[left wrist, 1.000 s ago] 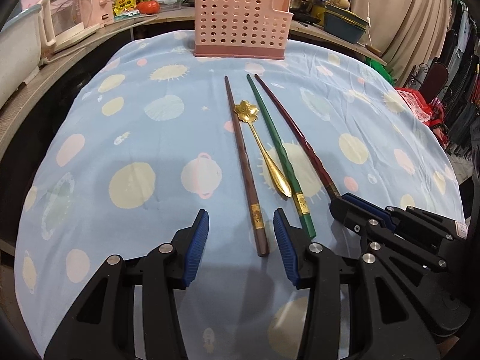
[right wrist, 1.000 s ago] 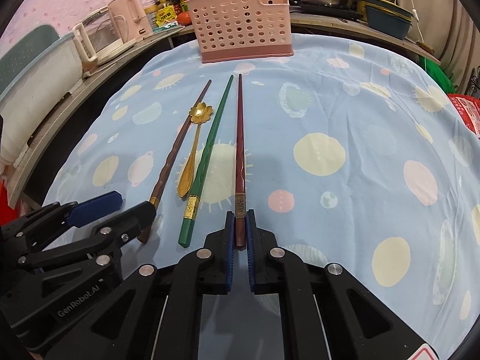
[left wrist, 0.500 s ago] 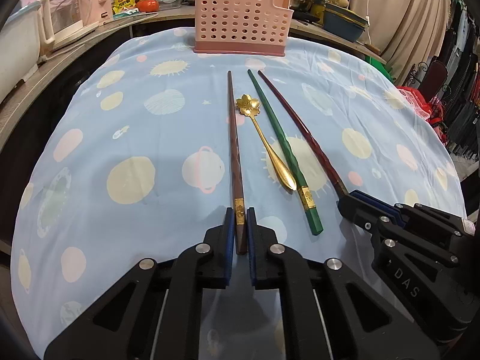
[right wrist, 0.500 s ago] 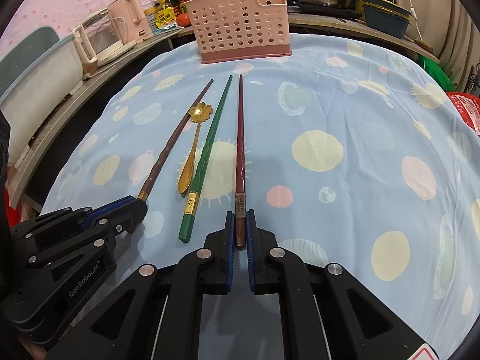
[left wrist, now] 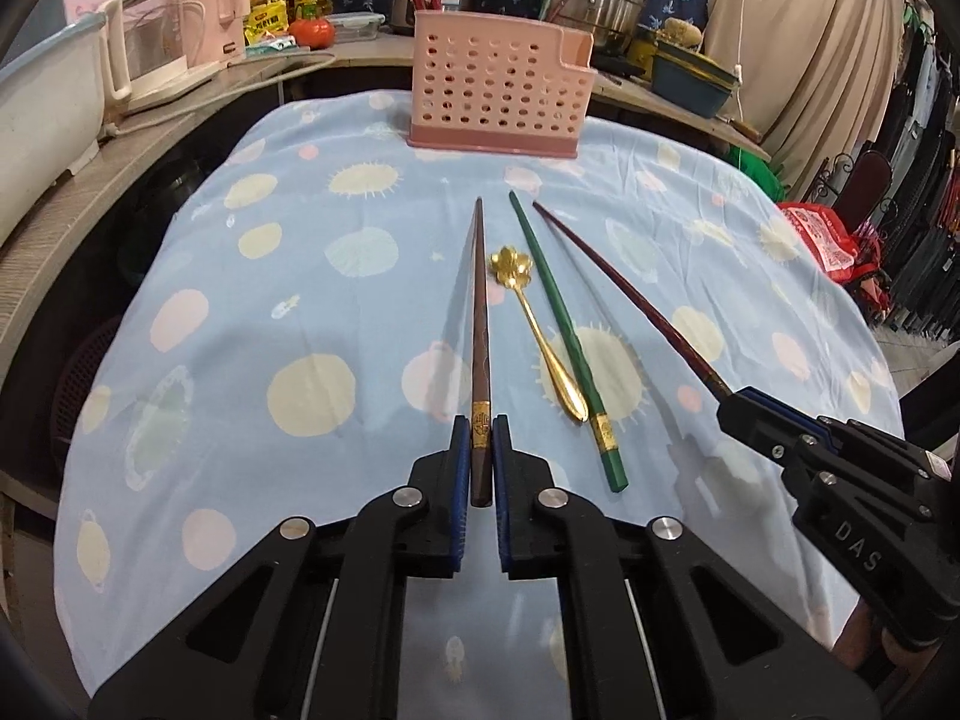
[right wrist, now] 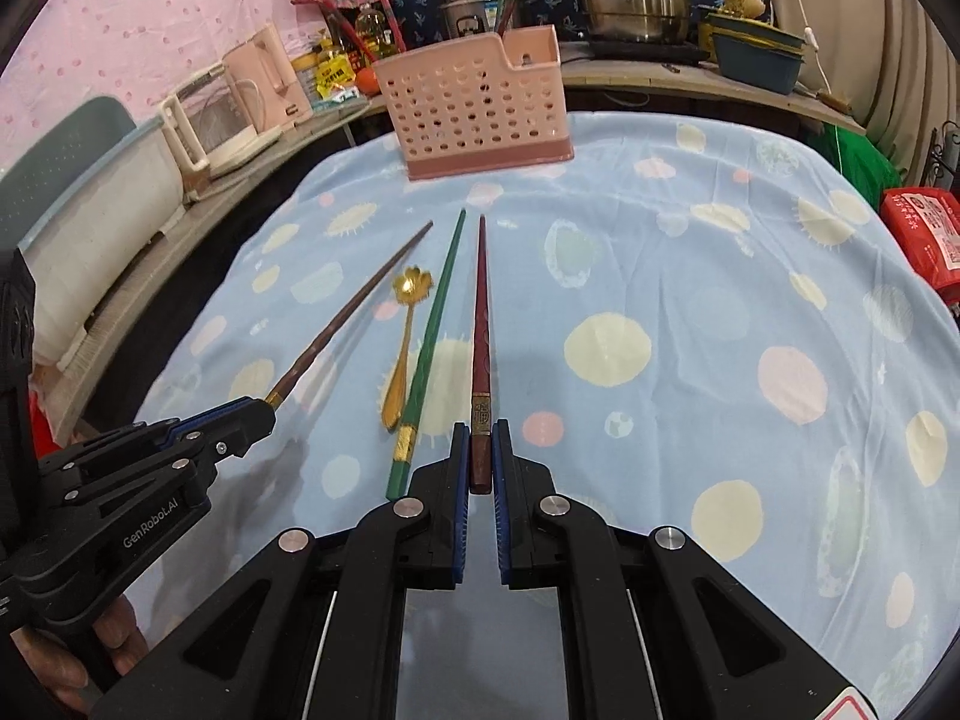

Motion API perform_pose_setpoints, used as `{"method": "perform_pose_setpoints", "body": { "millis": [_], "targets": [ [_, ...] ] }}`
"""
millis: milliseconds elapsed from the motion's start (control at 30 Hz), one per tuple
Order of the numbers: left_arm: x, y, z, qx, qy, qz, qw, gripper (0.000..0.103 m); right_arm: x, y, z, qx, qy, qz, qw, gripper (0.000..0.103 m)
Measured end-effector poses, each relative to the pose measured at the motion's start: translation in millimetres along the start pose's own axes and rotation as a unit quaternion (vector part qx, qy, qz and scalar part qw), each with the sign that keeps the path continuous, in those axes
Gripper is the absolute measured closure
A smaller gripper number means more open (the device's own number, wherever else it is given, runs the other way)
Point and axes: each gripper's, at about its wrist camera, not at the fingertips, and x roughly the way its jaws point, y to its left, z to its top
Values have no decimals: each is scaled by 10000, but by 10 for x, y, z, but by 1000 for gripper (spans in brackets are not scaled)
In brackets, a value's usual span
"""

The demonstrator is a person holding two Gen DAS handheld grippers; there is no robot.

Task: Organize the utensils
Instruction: 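Lift both chopsticks and carry them above the pink holder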

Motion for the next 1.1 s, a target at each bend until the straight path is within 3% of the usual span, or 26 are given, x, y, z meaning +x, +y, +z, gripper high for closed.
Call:
{"method": "perform_pose_setpoints", "body": {
  "millis": [333,633,1100],
  "targets": [
    [-439,20,421,-65,-527,-136,9985,96,-506,-14,421,70,-676,156,9976,96],
    [-712,39,1053,-97,-987,-281,9947,96,-882,-13,1085,-95,-1392,180,9901,96],
    [-961,-6,2249,146,-1894,-256,9815,96,-877,64,2186,-243,-2018,429,9782,96]
  ]
}}
